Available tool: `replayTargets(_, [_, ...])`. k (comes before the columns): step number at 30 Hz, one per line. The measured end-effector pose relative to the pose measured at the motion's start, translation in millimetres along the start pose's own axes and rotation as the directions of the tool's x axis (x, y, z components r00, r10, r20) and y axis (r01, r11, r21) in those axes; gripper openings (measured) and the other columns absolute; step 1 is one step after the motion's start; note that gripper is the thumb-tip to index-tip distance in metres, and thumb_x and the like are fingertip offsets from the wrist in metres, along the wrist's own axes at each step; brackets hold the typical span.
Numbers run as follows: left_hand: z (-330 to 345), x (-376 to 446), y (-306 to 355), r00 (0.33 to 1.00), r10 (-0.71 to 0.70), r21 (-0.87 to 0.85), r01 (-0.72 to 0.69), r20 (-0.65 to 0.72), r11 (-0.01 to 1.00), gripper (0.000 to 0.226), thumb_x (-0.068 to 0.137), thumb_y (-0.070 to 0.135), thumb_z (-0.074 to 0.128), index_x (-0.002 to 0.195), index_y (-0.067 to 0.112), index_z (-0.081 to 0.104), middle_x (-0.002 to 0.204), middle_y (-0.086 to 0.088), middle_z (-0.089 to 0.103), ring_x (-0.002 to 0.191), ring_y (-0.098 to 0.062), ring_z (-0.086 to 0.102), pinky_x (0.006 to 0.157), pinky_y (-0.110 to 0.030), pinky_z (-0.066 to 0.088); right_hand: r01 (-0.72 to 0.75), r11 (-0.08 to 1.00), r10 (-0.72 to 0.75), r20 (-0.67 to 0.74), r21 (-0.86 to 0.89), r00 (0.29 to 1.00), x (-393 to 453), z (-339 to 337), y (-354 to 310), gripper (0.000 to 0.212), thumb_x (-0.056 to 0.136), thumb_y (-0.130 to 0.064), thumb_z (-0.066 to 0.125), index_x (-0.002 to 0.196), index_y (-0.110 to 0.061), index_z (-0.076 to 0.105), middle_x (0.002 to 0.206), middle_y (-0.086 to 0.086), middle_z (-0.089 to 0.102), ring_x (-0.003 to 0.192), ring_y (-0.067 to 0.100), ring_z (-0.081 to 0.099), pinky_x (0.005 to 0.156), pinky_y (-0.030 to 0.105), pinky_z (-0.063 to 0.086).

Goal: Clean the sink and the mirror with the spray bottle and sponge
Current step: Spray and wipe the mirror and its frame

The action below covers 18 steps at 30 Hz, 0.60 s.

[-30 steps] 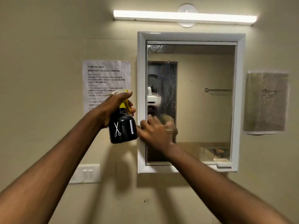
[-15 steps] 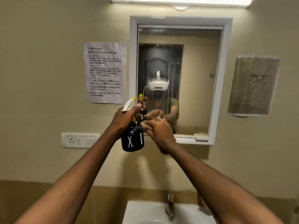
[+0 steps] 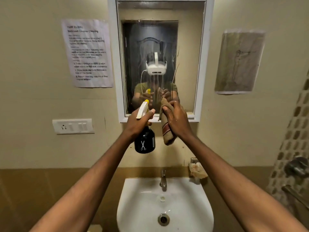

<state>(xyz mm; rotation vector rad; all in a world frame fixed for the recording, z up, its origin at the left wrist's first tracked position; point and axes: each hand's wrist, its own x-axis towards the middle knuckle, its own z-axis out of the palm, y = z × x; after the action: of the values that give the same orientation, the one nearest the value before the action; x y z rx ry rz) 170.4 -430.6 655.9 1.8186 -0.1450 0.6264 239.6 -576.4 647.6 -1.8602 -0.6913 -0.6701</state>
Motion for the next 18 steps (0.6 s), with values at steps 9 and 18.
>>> replayTargets(9, [17.5,-20.5,-15.3,0.98,-0.036,-0.156,0.068,0.195,0.986,0.006,0.09,0.021,0.061,0.091,0.025,0.056,0.087,-0.002,0.063,0.081,-0.014,0.062,0.07,-0.018,0.055,-0.147,0.971,0.126,0.12,0.187,0.985,-25.7,-5.7,3.3,0.032,0.094,-0.042,0.052,0.111,-0.018,0.041,0.102,0.004,0.058,0.092,0.019,0.061,0.076,0.037,0.054])
replayTargets(18, [32.7,-15.0,-25.9,0.982,-0.019,-0.23,0.064,0.19,0.971,0.043,0.078,0.027,0.063,0.119,0.016,0.052,0.095,-0.004,0.065,0.087,-0.018,0.064,0.068,-0.02,0.052,-0.292,0.886,0.272,0.108,0.361,0.956,-32.8,-8.2,-0.3,0.066,0.076,-0.049,0.067,0.121,-0.016,0.032,0.112,0.003,0.056,0.098,0.016,0.061,0.079,0.026,0.053])
